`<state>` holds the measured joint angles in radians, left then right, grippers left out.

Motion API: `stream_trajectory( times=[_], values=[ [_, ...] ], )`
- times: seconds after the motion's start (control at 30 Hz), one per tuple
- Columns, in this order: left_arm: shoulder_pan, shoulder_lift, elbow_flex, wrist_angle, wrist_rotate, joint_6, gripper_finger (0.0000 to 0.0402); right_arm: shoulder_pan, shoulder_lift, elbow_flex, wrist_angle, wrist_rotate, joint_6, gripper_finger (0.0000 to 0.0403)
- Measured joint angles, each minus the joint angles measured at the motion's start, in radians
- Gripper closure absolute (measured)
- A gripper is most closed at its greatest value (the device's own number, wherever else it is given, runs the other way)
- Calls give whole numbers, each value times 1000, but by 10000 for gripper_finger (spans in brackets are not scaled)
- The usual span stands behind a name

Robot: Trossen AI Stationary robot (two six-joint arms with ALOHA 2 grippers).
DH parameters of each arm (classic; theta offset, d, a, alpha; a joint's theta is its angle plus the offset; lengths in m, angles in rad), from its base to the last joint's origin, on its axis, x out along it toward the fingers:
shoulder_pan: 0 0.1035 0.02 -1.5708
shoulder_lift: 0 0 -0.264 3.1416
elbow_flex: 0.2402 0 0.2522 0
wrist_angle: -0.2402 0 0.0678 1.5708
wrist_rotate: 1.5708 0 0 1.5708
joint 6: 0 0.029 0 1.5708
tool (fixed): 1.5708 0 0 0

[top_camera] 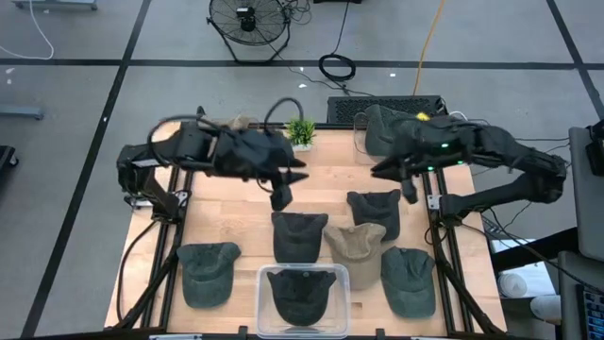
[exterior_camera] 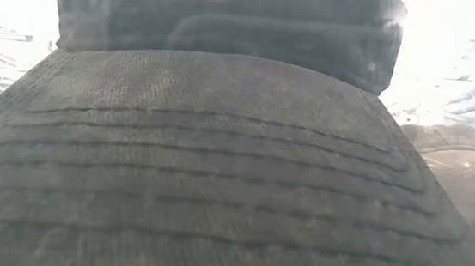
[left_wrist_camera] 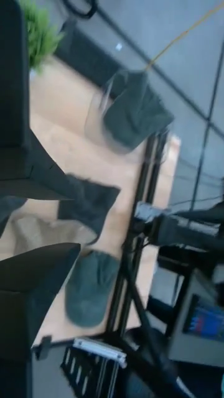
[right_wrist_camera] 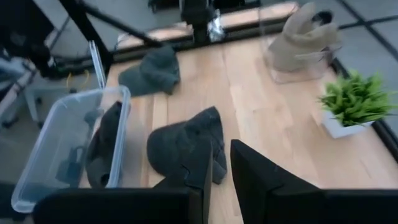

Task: Pick & Place hat
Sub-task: Put the left dark gray cap into the right transparent bin

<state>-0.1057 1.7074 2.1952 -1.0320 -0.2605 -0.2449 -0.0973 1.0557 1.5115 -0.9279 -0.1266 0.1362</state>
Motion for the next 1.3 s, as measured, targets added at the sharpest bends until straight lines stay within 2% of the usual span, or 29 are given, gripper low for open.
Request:
stream_trajectory(
  times=[0.1,0.23,0.47,0.63,0.83,1.13,1.3],
  values=[
    [34,-7,0,23,4,44,270,24,71,53,-13,28,14,353],
    [72,-10,-16,67,80,103,270,51,149,126,-52,84,17,353],
    [157,-96,-212,139,236,146,271,58,240,268,-51,197,132,353],
    [202,-231,-328,147,268,137,271,35,258,312,54,257,182,353],
    [246,-376,-386,160,295,171,270,4,298,369,58,256,186,353],
    [259,-414,-409,130,316,212,270,23,456,571,-227,141,194,353],
    [263,-415,-410,84,316,212,270,27,515,628,-390,80,144,353]
  ],
)
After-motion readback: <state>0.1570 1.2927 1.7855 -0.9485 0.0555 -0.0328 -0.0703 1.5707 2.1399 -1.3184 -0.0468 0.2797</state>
